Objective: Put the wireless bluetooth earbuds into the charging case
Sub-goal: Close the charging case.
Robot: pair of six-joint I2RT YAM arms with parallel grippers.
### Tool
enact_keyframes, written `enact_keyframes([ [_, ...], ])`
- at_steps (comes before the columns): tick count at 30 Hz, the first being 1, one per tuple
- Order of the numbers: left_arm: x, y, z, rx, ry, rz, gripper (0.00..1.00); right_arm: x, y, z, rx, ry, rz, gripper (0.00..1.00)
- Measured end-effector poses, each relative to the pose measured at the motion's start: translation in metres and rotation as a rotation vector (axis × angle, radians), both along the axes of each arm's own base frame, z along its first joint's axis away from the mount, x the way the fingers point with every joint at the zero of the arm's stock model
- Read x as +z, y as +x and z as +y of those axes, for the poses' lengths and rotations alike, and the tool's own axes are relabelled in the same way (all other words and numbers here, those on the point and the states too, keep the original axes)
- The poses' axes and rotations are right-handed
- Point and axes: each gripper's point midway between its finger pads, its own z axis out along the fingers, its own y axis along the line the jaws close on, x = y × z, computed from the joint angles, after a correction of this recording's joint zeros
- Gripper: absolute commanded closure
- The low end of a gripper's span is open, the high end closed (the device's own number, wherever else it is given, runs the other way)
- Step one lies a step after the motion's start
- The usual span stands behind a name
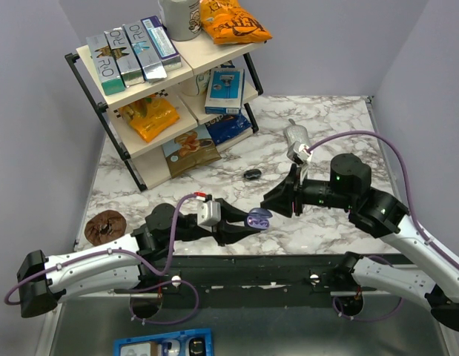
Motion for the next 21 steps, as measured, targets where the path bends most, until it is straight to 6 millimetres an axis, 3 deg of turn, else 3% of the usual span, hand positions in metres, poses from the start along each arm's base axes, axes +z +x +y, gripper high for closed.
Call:
enact_keyframes([
  [15,-0.005,0.011,-0.002,0.057,0.015,-0.007,1.0,-0.004,-0.014,0.001,0.08,0.004,0.002,0.59],
  [18,-0.005,0.013,-0.002,0.067,0.016,-0.007,1.0,-0.003,-0.009,-0.002,0.042,0.006,-0.002,0.55],
  [21,-0.009,0.018,-0.002,0.095,0.028,0.006,1.0,-0.001,0.008,-0.011,-0.091,0.007,-0.008,0.53],
])
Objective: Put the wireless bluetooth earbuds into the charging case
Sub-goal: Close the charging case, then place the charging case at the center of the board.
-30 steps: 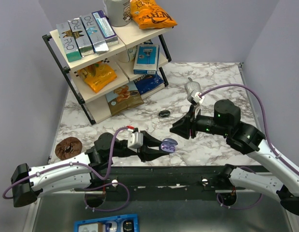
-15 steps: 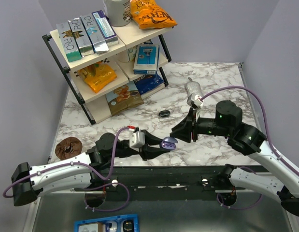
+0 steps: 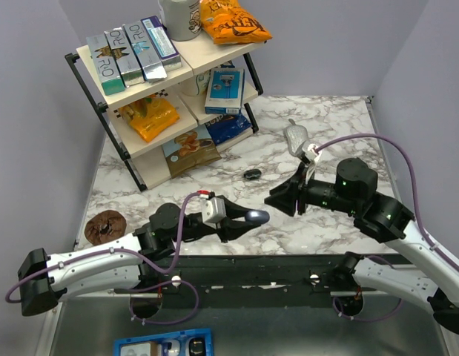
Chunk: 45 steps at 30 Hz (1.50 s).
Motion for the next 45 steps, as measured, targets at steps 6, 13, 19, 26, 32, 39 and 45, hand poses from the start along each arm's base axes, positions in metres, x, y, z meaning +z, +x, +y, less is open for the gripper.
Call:
enact_keyframes([
  [6,-0.051,0.034,-0.009,0.166,0.136,0.218,1.0,-0.015,0.053,-0.021,-0.352,-0.044,0.061,0.51],
  [13,-0.124,0.129,0.014,0.551,0.237,0.636,1.0,-0.05,0.084,-0.043,-0.574,-0.083,0.137,0.51],
  [19,-0.17,0.185,0.038,0.709,0.262,0.824,1.0,-0.064,0.086,-0.045,-0.595,-0.098,0.147,0.51],
  [26,-0.208,0.209,0.038,0.716,0.332,0.92,1.0,-0.072,0.085,-0.047,-0.596,-0.1,0.146,0.51],
  [32,-0.242,0.213,0.039,0.719,0.398,0.983,0.94,-0.073,0.085,-0.048,-0.594,-0.094,0.133,0.51],
  [39,-0.251,0.22,0.035,0.721,0.417,1.001,0.66,-0.075,0.084,-0.049,-0.593,-0.094,0.13,0.51],
  [45,-0.254,0.222,0.039,0.733,0.43,1.01,0.46,-0.077,0.081,-0.052,-0.593,-0.093,0.126,0.51],
])
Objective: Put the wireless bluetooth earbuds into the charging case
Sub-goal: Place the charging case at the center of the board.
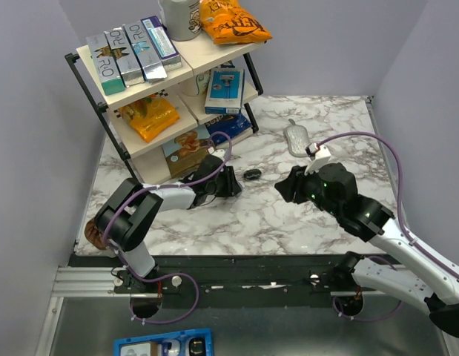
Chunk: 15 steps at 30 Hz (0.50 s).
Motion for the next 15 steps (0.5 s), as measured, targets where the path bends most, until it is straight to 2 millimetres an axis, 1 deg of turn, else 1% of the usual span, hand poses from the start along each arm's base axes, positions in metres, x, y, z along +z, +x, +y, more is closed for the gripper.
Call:
enact_keyframes([
  [1,-0.002,-0.001,0.001,0.0,0.006,0.006,0.44,0.0,0.0,0.0,0.001,0.0,0.0,0.51],
  [4,-0.006,-0.002,0.005,0.002,0.021,0.02,0.39,-0.002,0.0,0.0,0.0,-0.004,0.001,0.51],
  [10,-0.004,0.0,0.007,0.002,0.025,0.015,0.35,-0.005,0.0,-0.002,-0.005,-0.011,0.003,0.51],
  [12,-0.004,-0.001,0.011,0.006,0.039,0.018,0.34,-0.007,0.0,-0.002,-0.006,-0.012,0.004,0.51],
  [15,-0.004,-0.002,0.023,0.017,0.071,0.028,0.33,-0.01,0.0,-0.002,-0.006,-0.016,0.007,0.51],
])
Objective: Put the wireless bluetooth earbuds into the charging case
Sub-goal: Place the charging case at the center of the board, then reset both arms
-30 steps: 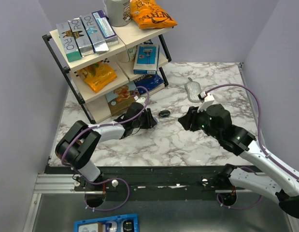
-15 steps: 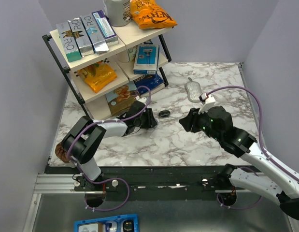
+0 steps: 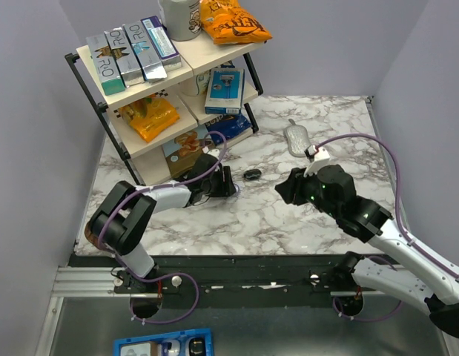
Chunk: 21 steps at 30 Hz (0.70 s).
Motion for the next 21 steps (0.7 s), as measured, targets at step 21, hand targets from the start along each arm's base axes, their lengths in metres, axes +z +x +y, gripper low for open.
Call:
enact_keyframes([
  [21,0.127,-0.039,0.093,0.21,0.074,-0.26,0.01,-0.015,0.01,-0.016,-0.071,-0.077,-0.033,0.5],
])
